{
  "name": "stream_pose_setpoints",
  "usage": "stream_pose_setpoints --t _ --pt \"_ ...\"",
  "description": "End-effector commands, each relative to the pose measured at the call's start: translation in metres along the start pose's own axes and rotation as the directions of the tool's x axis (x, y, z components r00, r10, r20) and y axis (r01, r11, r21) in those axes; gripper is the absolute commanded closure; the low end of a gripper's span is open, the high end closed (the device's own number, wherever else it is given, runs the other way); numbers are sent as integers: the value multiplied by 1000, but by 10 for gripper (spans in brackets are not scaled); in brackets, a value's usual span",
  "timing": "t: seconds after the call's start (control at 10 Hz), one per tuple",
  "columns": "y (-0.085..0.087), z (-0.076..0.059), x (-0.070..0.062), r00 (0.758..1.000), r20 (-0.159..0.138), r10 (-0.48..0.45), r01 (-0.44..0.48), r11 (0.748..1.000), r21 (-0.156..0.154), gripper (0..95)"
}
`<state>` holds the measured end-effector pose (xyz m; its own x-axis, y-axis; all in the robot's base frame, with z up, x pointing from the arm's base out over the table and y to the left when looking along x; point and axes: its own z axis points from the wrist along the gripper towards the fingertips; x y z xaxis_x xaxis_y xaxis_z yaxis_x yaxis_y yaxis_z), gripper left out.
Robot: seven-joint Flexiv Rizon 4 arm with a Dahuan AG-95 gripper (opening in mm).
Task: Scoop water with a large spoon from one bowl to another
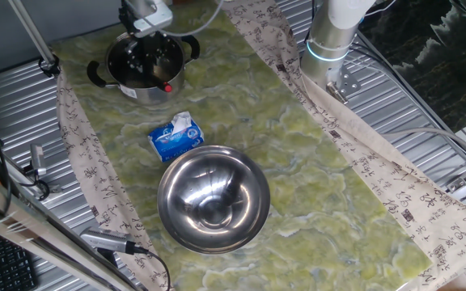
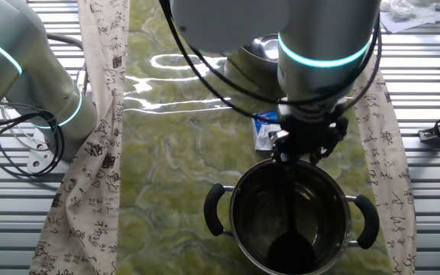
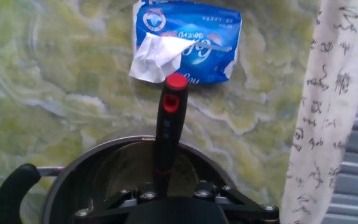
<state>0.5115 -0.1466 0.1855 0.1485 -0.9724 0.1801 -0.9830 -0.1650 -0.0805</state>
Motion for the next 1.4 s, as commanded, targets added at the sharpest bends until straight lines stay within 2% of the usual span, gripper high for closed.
stream_pose_setpoints --t 0.1,0.3,0.4,0.5,0.8,1.0,1.4 --pt "0 7 1 999 4 39 -39 999 -16 570" --pt "-1 13 1 997 3 83 -83 996 -39 570" --pt "-1 15 1 992 3 129 -128 990 -66 570" --pt "0 16 1 989 8 145 -144 987 -72 570" --pt "7 26 0 983 44 176 -172 982 -80 570" --pt "12 31 0 982 55 183 -178 981 -80 570" --pt "16 36 -1 982 58 178 -173 982 -77 570"
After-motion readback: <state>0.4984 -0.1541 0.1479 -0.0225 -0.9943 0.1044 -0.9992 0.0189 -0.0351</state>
